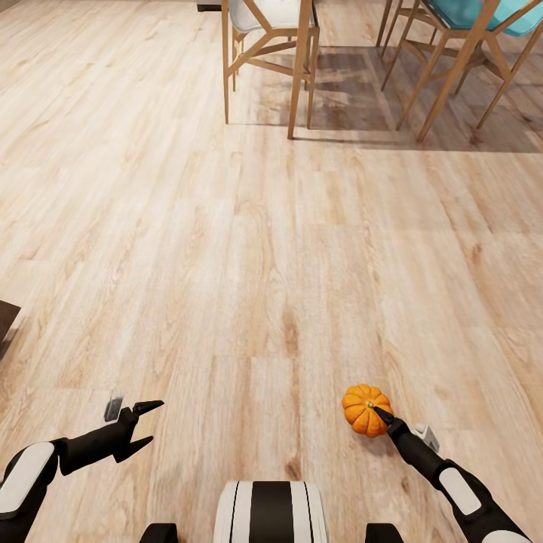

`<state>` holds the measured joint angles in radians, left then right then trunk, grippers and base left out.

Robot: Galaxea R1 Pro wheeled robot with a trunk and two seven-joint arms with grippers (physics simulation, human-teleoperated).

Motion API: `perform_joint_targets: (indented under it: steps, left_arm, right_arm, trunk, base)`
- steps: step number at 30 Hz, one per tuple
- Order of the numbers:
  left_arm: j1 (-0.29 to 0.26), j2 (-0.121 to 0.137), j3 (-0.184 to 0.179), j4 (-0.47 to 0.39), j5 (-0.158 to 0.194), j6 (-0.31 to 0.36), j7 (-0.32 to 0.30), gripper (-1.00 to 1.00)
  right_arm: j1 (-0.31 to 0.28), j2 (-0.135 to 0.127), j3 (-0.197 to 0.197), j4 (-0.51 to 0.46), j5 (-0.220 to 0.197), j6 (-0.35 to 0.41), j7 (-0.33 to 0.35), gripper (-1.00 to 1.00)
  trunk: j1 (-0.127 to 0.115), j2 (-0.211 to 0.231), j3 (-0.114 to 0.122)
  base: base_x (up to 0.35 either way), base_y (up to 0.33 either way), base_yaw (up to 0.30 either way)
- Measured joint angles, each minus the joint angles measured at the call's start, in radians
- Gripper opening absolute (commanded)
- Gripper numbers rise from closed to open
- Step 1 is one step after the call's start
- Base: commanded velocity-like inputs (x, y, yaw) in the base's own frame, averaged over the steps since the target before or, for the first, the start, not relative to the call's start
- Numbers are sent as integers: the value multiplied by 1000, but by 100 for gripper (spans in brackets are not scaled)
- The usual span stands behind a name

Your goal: Place each of the two pumpkins and all three candles from the living room inside a cabinet in the living room (use any cabinet), then make sure every cabinet is closed, and position the cauldron so it is next to a table in the living room.

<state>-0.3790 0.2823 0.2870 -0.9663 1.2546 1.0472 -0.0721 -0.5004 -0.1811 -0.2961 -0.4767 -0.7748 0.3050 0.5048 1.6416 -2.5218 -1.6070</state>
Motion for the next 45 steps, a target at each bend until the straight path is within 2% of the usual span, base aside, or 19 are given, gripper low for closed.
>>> perform_joint_targets:
  steps: [22, 25, 36, 39, 42, 45]
  left_arm:
    - [0, 0, 0, 0, 0, 0, 0, 100]
    - [0, -1, 0, 0, 0, 0, 0, 100]
    - [0, 0, -1, 1, -1, -1, 3, 100]
    - [0, -1, -19, 2, -2, -3, 5, 100]
    - [0, -2, -51, 2, -4, -7, 9, 100]
    - [0, -2, -67, 2, -6, -9, 12, 100]
  right_arm:
    - [0, 0, 0, 0, -1, 1, 0, -100]
    - [0, 0, 2, 1, 4, 0, -27, -100]
    - [-1, 1, -3, 0, 10, 7, -40, -100]
    - [-1, 3, 2, -13, 9, 61, -42, -100]
    - [-1, 6, 56, -100, 7, 209, -79, -100]
    - [-1, 10, 113, -185, 8, 293, -163, -100]
  trunk:
    - [0, 0, 0]
    - [-1, 1, 11]
    - [-6, 3, 54]
    - [-8, 4, 66]
    - [-9, 5, 77]
    - [-10, 5, 89]
  base:
    - [0, 0, 0]
    - [0, 0, 0]
    - [0, 0, 0]
    - [0, 0, 0]
    - [0, 0, 0]
    - [0, 0, 0]
